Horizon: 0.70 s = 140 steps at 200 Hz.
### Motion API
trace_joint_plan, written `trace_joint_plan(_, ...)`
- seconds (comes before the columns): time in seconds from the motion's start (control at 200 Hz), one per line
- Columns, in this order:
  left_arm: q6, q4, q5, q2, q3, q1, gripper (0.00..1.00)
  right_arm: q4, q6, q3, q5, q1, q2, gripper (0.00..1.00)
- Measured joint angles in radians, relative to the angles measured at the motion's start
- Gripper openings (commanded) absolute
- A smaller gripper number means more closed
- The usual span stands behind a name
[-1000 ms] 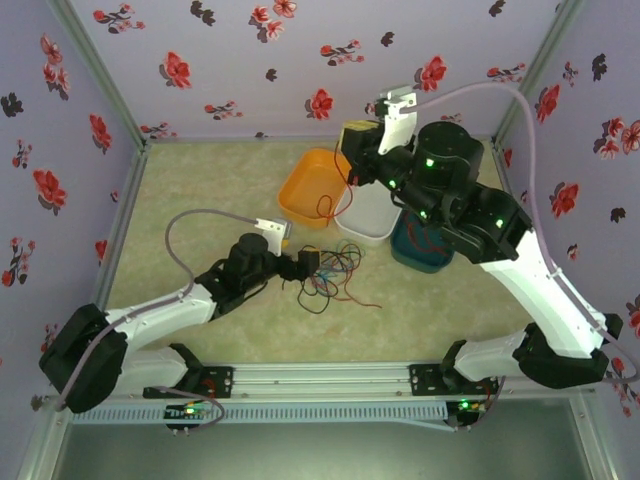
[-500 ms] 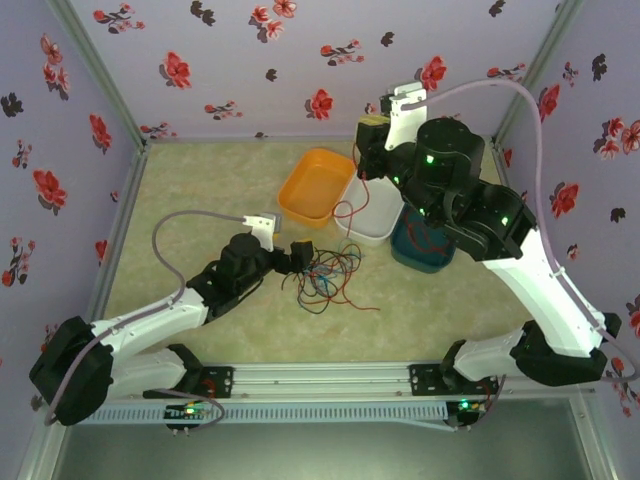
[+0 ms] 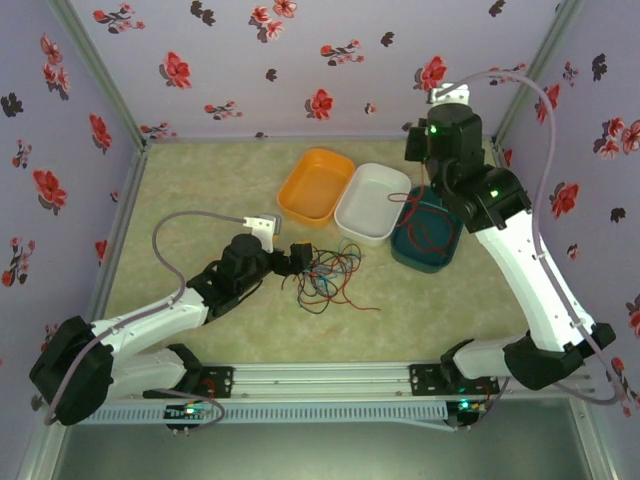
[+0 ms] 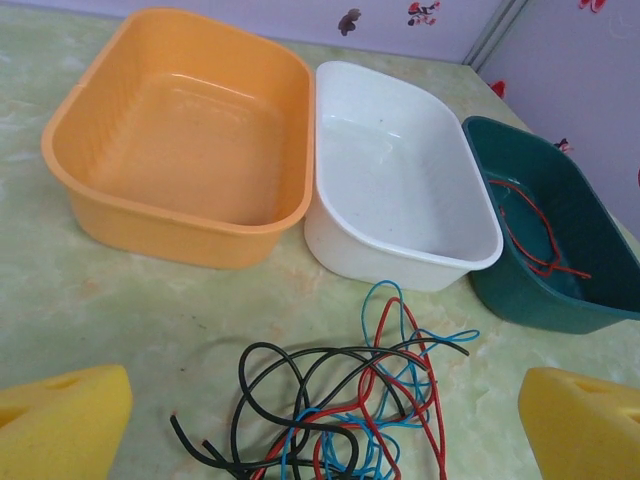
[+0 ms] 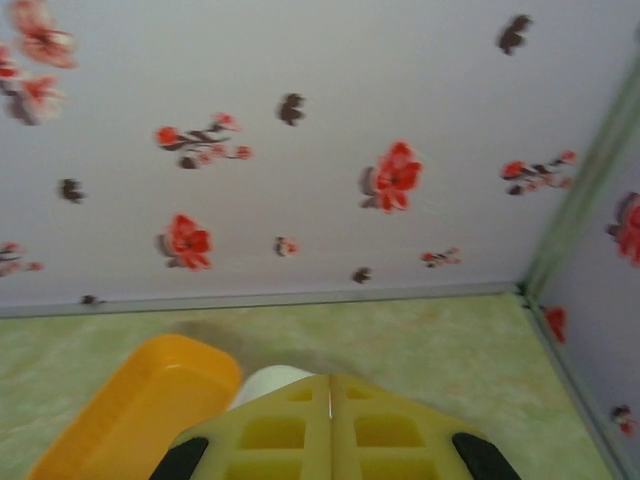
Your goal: Untangle the cables
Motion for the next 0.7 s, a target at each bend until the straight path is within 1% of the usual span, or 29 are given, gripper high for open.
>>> trace_joint_plan(0.16,0.000,-0.013,-0.003,0.000,0.001,0.000,1.00,0.051,0.002,-0.112,-0.010,-0.114,-0.026,0.00)
trace_joint_plan(0.325,0.000,-0.028,-0.003,0.002,0.006,0.000,1.00,0.137,0.003,-0.240,-0.028,-0.199,-0.030,0.00)
trace_joint_plan(0.455,0.000,-0.038,-0.003,0.005,0.006,0.000,1.00,0.190,0.007,-0.342,-0.047,-0.242,-0.030,0.00)
trace_joint_plan(0.7,0.000,-0.044,-0.003,0.013,0.010,0.000,1.00,0.238,0.052,-0.489,-0.082,-0.285,-0.030,0.00)
